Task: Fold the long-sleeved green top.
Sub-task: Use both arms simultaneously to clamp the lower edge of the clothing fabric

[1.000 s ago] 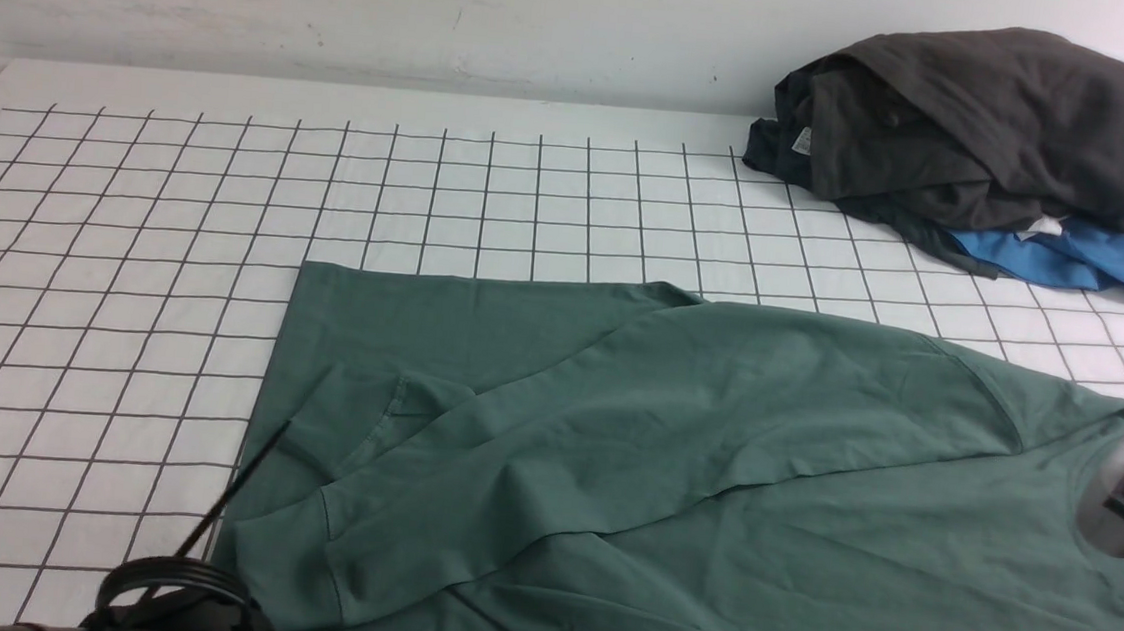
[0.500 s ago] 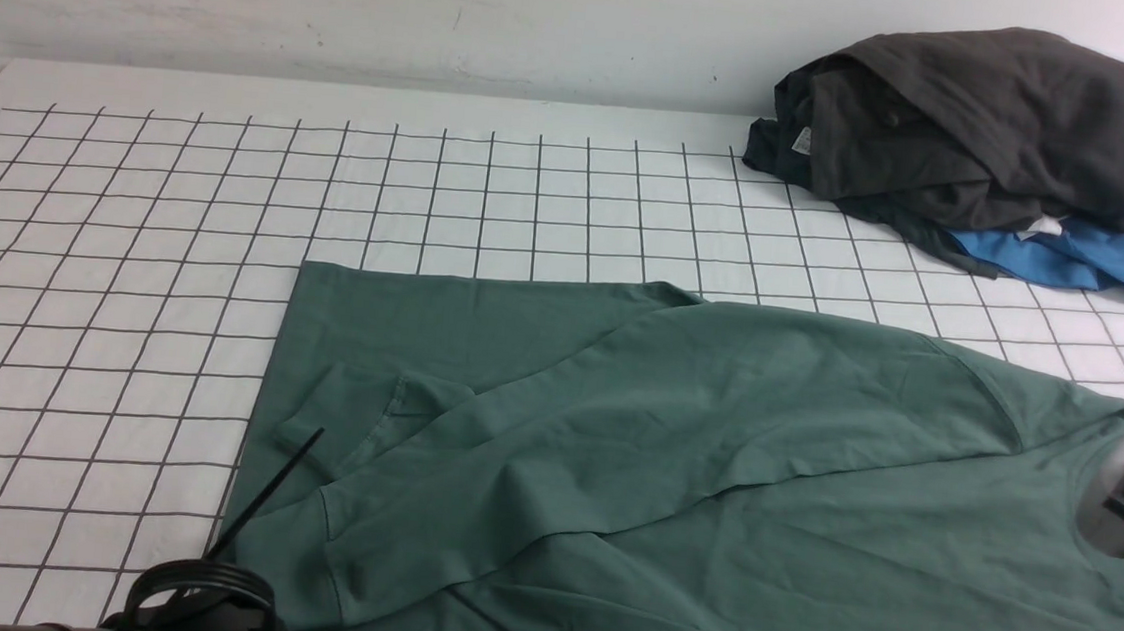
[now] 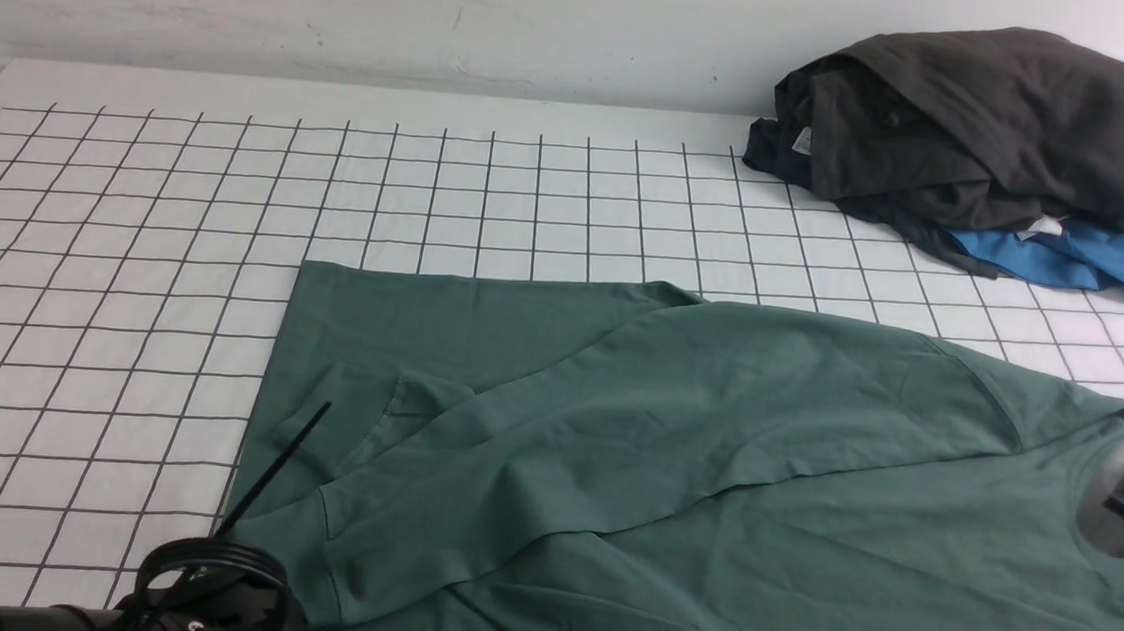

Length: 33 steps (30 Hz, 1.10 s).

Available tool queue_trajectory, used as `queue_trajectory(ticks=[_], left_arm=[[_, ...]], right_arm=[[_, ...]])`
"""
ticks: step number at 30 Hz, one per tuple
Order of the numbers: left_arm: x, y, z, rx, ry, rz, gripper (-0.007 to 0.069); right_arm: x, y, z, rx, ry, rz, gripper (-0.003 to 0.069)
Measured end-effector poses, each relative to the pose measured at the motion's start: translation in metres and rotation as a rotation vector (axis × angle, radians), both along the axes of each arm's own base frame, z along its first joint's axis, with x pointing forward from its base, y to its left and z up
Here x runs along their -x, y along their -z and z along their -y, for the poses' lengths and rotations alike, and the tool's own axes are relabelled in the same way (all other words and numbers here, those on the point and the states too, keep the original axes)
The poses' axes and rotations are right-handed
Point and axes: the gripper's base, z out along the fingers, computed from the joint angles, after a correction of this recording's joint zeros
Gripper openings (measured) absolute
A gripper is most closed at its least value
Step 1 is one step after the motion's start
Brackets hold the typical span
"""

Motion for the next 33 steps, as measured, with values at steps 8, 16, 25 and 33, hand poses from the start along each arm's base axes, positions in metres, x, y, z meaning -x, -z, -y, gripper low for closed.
queue_trajectory(ticks=[8,16,25,33], left_arm=[[-0.0007,0.0,-0.0006,-0.007,-0.005,0.008,0.0195],[-0.0045,0.0007,-0.0028,-0.034,0.009,0.047,0.0309],[-0.0046,0.0007,-0.0026,-0.033,-0.01,0.049,0.0037],[-0.0037,-0.0001,-0.0027,-0.027,-0.023,0.036,-0.0001]], right_arm=[[0.0,0.0,0.0,0.0,0.0,0.0,-0.0014],[-0.0008,0.0001,0.001,0.012,0.0,0.009,-0.0014],[-0.0008,0.0001,0.001,0.012,0.0,0.009,-0.0014],[-0.0018,0.0002,0.0023,0.029,-0.003,0.023,-0.0014]])
